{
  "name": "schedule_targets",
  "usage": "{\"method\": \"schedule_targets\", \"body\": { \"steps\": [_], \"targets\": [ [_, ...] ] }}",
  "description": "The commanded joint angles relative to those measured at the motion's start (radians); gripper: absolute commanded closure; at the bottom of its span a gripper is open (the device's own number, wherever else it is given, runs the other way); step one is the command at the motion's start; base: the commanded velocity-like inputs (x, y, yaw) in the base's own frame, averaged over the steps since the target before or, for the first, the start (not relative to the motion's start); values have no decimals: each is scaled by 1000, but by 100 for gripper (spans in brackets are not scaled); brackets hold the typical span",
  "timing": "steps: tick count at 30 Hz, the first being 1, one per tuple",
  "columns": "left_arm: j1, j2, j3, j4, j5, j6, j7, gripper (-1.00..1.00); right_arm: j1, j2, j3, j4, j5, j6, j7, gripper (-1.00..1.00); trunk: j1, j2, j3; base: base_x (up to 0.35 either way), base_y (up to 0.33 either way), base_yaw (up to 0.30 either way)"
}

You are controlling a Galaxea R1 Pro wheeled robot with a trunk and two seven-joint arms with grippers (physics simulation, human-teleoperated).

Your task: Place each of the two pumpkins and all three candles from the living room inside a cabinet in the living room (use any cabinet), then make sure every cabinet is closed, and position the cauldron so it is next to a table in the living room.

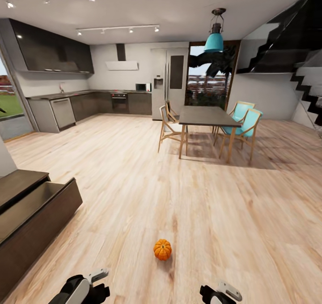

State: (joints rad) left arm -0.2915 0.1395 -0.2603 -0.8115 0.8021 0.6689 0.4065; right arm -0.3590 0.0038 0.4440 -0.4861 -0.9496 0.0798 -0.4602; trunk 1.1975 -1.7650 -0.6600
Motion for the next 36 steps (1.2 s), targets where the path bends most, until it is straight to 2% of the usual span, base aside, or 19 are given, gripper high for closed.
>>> {"method": "schedule_targets", "body": {
  "steps": [1, 36],
  "targets": [
    [0, 0, 0, 0, 0, 0, 0, -100, 0, 0, 0, 1, 0, 0, 0, -100, 0, 0, 0, 0, 45, -288],
    [0, 0, 0, 0, 0, 0, 0, -100, 0, 2, 1, 3, 0, 0, 0, -100, 0, 0, 0, 0, 91, -288]
  ]
}}
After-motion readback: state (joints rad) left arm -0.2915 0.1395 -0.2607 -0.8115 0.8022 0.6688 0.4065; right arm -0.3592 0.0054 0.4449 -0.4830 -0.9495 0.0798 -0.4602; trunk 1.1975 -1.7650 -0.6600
